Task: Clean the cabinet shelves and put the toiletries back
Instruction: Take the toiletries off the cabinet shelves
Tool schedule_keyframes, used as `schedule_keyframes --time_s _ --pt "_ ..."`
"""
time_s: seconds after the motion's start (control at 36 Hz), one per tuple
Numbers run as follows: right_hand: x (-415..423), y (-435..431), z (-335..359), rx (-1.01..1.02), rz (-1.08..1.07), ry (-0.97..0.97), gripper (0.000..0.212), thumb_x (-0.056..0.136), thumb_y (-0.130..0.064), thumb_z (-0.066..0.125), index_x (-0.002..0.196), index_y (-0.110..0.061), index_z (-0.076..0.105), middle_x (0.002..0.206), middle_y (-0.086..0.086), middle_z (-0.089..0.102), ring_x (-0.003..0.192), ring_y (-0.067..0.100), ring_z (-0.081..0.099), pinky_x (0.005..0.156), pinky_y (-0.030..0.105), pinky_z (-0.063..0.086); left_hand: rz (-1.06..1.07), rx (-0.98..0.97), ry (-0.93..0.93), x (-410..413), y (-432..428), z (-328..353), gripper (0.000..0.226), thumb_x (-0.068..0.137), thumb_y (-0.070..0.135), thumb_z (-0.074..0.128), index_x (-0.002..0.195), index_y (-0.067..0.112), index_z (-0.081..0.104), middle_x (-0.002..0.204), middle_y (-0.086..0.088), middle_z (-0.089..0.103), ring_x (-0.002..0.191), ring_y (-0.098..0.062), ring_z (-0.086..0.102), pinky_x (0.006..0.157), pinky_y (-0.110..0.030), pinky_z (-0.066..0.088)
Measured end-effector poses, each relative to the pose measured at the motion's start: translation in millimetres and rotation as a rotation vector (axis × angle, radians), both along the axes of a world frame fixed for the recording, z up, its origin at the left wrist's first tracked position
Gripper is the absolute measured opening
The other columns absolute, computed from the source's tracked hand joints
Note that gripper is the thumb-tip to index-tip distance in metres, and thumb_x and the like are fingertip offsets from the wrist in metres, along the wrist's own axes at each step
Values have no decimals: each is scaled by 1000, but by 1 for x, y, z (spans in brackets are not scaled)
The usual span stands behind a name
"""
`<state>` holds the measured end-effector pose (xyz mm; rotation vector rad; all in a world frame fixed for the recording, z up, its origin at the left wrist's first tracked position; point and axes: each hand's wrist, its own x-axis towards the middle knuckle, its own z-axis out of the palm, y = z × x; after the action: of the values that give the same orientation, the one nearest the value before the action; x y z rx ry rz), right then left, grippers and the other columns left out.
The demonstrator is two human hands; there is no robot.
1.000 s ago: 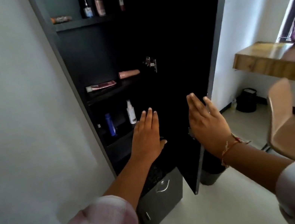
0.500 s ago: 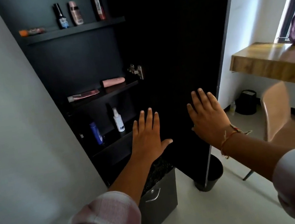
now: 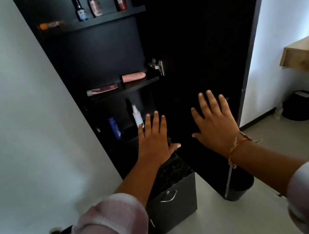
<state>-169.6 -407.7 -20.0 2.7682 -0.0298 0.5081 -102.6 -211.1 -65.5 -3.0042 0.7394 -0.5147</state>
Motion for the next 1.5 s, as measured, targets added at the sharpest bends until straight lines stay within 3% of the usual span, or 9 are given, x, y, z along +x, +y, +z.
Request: schedule_keyframes --time_s 0.22,0.42,0.58,0.75,0.89,1.03,1.11,1.22,1.5 --pt "41 32 1 124 67 -44 85 81 -70 49 149 -21 30 158 20 13 147 38 6 118 55 9 87 -5 -51 16 29 6 103 81 76 44 154 13 8 162 -12 -5 148 -34 -6 117 -56 8" --pt "106 66 22 336 186 -56 81 83 -64 54 146 -16 34 154 22 25 143 39 22 114 51 26 139 -151 -166 61 63 33 87 84 61 54 149 8 28 157 -15 23 146 -34 18 114 -51 24" --pt "179 92 48 514 274 -78 76 87 -55 56 145 -10 37 151 24 31 141 37 29 112 47 32 240 -248 -167 120 85 64 83 89 60 49 149 5 28 157 -17 23 146 -32 18 116 -46 22" --pt "255 110 69 587 275 -46 70 87 -51 59 141 -9 42 148 23 37 136 38 36 108 47 38 291 -222 -138 178 110 83 79 92 57 46 148 5 28 156 -18 25 144 -34 23 115 -46 24" --pt "295 116 71 587 251 -10 64 91 -45 56 142 -11 41 148 22 37 137 37 35 109 47 36 321 -192 -121 214 129 88 73 95 56 39 148 7 30 155 -17 28 145 -32 22 117 -46 21" --pt "315 116 71 565 249 2 57 91 -43 55 138 -12 46 136 18 51 126 37 47 100 45 44 330 -164 -75 234 139 90 65 97 53 36 144 8 38 153 -17 32 144 -34 24 117 -46 18" --pt "322 115 68 566 244 49 54 92 -45 52 136 -15 47 130 18 54 120 38 51 96 45 46 347 -159 -43 242 138 90 56 98 49 35 136 9 49 146 -17 41 138 -34 34 114 -47 23" --pt "332 108 60 543 267 13 40 90 -42 55 124 -20 58 118 17 56 106 41 57 85 45 50 400 -151 -24 251 125 95 43 98 43 40 120 13 61 127 -15 53 119 -35 45 99 -44 37" --pt "358 90 48 627 366 -53 31 83 -32 64 108 -14 60 105 17 61 97 40 59 76 42 53 510 -153 94 269 97 119 42 89 52 55 116 20 62 127 -12 54 122 -36 39 95 -43 35"
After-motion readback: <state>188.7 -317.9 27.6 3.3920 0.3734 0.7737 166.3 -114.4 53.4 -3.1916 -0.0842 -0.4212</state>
